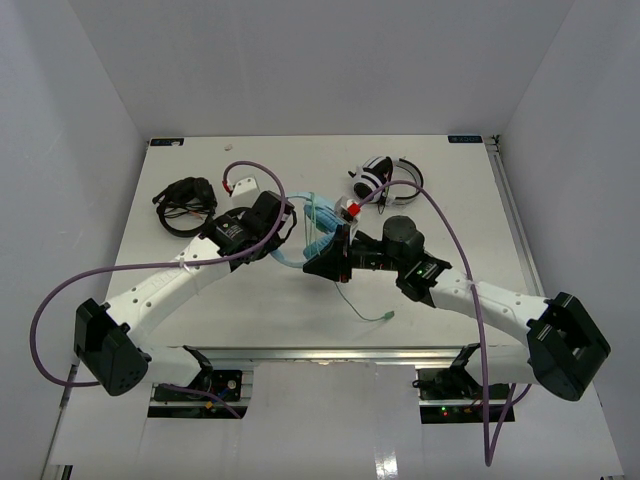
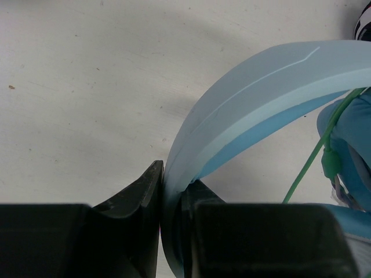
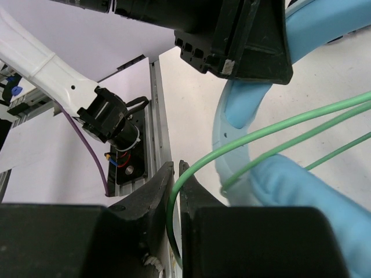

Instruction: Wrap the headphones

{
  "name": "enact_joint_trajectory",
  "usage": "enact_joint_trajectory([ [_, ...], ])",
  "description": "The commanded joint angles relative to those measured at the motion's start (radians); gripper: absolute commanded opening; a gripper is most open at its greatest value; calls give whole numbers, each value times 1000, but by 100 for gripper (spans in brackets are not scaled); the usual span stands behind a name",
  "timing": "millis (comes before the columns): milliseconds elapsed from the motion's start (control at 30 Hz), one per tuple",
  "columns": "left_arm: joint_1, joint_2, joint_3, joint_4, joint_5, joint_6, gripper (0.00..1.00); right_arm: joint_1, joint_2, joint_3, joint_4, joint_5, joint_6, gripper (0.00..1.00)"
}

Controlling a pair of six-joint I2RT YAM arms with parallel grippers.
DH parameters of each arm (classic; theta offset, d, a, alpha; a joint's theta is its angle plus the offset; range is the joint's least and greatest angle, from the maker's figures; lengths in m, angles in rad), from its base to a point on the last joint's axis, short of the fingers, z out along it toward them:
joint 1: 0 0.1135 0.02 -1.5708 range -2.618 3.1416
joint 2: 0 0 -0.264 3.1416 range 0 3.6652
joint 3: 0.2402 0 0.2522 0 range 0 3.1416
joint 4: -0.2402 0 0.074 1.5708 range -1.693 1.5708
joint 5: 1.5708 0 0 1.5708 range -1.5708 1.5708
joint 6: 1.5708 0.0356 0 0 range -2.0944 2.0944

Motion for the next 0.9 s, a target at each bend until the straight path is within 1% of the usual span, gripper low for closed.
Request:
enact_joint_trajectory([
  [0,21,-34,61,61,-38,-129,0,40,-2,1,8,33,-42,14],
  [200,23,-76,74,32,-41,-181,0,74,-8,-3,-34,125,-83,14],
  [367,22,-121,77,13,-34,-212,0,102,-19,-30,-57,277,-123,13],
  [433,22,-137,77,4,-35,-221,0,113,-16,-44,-53,313,-135,12],
  [533,22,-147,83,-8,-33,-231,0,134,-6,-47,-62,372,-177,12],
  [633,22,-149,98,-39,-24,-251,0,156,4,-51,-61,471,-204,11],
  [867,22,-165,114,-74,-14,-283,0,165,38,-90,19,518,-243,12],
])
